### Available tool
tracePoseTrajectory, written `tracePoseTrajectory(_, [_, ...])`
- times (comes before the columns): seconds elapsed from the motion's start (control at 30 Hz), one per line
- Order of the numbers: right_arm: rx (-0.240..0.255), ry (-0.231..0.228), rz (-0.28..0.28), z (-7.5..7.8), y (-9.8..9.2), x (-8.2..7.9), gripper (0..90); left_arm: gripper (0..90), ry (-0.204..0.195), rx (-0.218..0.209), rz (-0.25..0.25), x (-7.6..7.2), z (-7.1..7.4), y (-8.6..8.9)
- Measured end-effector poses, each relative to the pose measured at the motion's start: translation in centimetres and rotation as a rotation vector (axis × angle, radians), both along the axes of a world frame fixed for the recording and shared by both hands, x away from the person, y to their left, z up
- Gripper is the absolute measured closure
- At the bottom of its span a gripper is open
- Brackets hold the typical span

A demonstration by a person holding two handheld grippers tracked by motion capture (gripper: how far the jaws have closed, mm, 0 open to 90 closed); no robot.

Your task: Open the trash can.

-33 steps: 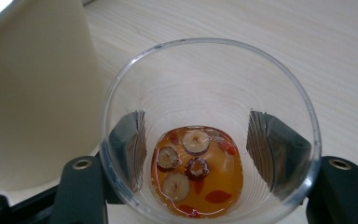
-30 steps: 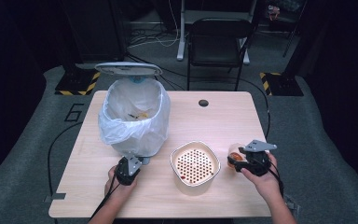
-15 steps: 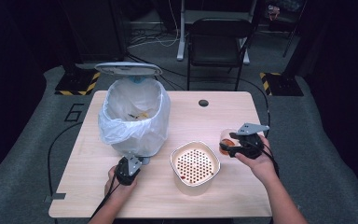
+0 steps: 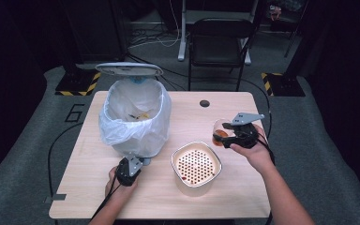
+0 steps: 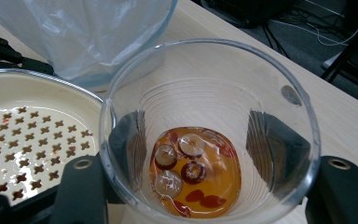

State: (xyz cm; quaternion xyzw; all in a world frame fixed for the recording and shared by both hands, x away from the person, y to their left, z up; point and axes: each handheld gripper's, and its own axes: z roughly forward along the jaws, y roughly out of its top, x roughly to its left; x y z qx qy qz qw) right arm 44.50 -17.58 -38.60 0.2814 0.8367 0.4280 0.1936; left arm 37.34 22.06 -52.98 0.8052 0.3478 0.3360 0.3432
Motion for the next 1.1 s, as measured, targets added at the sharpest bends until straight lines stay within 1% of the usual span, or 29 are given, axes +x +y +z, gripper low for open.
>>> tracePoseTrajectory(0.03, [0.0,0.0,0.0,0.0,0.0,0.0,37.4,90.0,0.0,0.0,0.0,0.0,0.0,0.0])
tracePoseTrajectory(0.1, [-0.022,-0.015,0.015,0.3,0.3,-0.1,37.5,90.0,0.001,-0.001,0.0,0.0,0.0,0.0])
tracePoseTrajectory(0.13, [-0.032,-0.036,0.032,0.5,0.6,-0.2,37.5,90.0,0.001,0.0,0.0,0.0,0.0,0.0])
tracePoseTrajectory(0.17, [-0.032,-0.036,0.032,0.5,0.6,-0.2,37.5,90.0,0.001,0.0,0.0,0.0,0.0,0.0])
tracePoseTrajectory(0.2, [-0.043,-0.068,0.048,0.8,1.0,-0.5,37.5,90.0,0.001,0.0,0.0,0.0,0.0,0.0])
tracePoseTrajectory(0.23, [-0.046,-0.088,0.061,0.9,1.1,-0.6,37.5,90.0,0.001,0.0,0.0,0.0,0.0,0.0])
tracePoseTrajectory(0.27, [-0.04,-0.099,0.065,1.0,1.3,-0.8,37.6,90.0,0.001,0.0,0.0,0.0,0.0,0.0])
tracePoseTrajectory(0.3, [-0.04,-0.099,0.065,1.0,1.3,-0.8,37.6,90.0,0.001,0.0,0.0,0.0,0.0,0.0])
tracePoseTrajectory(0.33, [-0.052,-0.122,0.083,1.2,1.5,-1.0,37.8,90.0,0.001,0.001,-0.001,0.0,0.0,0.0])
tracePoseTrajectory(0.37, [-0.052,-0.122,0.083,1.2,1.5,-1.0,37.8,90.0,0.001,0.001,-0.001,0.0,0.0,0.0])
tracePoseTrajectory(0.47, [-0.082,-0.164,0.117,1.7,2.1,-1.4,38.1,90.0,0.0,0.002,0.0,0.0,0.0,0.0])
tracePoseTrajectory(0.5, [-0.082,-0.164,0.117,1.7,2.1,-1.4,38.1,90.0,0.0,0.002,0.0,0.0,0.0,0.0])
tracePoseTrajectory(0.57, [-0.091,-0.187,0.137,2.2,2.4,-1.7,38.1,90.0,0.0,0.002,-0.001,0.0,0.0,0.0])
tracePoseTrajectory(0.73, [-0.123,-0.254,0.161,3.0,3.0,-2.3,38.1,90.0,0.0,0.001,0.0,0.0,0.0,0.0])
tracePoseTrajectory(0.77, [-0.123,-0.254,0.161,3.0,3.0,-2.3,38.1,90.0,0.0,0.002,-0.001,0.0,0.0,0.0])
tracePoseTrajectory(0.8, [-0.138,-0.274,0.169,3.2,3.2,-2.6,38.2,90.0,0.001,0.001,-0.001,0.0,0.0,0.0])
tracePoseTrajectory(0.87, [-0.158,-0.298,0.183,3.4,3.4,-2.9,38.3,90.0,0.0,0.002,0.0,0.0,0.0,0.0])
tracePoseTrajectory(0.9, [-0.158,-0.298,0.183,3.4,3.4,-2.9,38.3,90.0,0.0,0.002,0.0,0.0,0.0,0.0])
tracePoseTrajectory(0.93, [-0.173,-0.316,0.193,3.4,3.6,-3.2,38.5,90.0,0.0,0.003,-0.001,0.0,0.0,0.0])
tracePoseTrajectory(0.97, [-0.173,-0.316,0.193,3.4,3.6,-3.2,38.5,90.0,0.0,0.004,-0.001,0.0,0.0,0.0])
tracePoseTrajectory(1.0, [-0.184,-0.334,0.201,3.4,3.8,-3.3,38.7,90.0,0.0,0.003,-0.001,0.0,0.0,0.0])
tracePoseTrajectory(1.03, [-0.184,-0.334,0.201,3.4,3.8,-3.3,38.7,90.0,0.0,0.003,-0.001,0.0,0.0,0.0])
tracePoseTrajectory(1.1, [-0.198,-0.353,0.209,3.3,3.9,-3.5,39.0,90.0,0.0,0.004,-0.001,0.0,0.0,0.0])
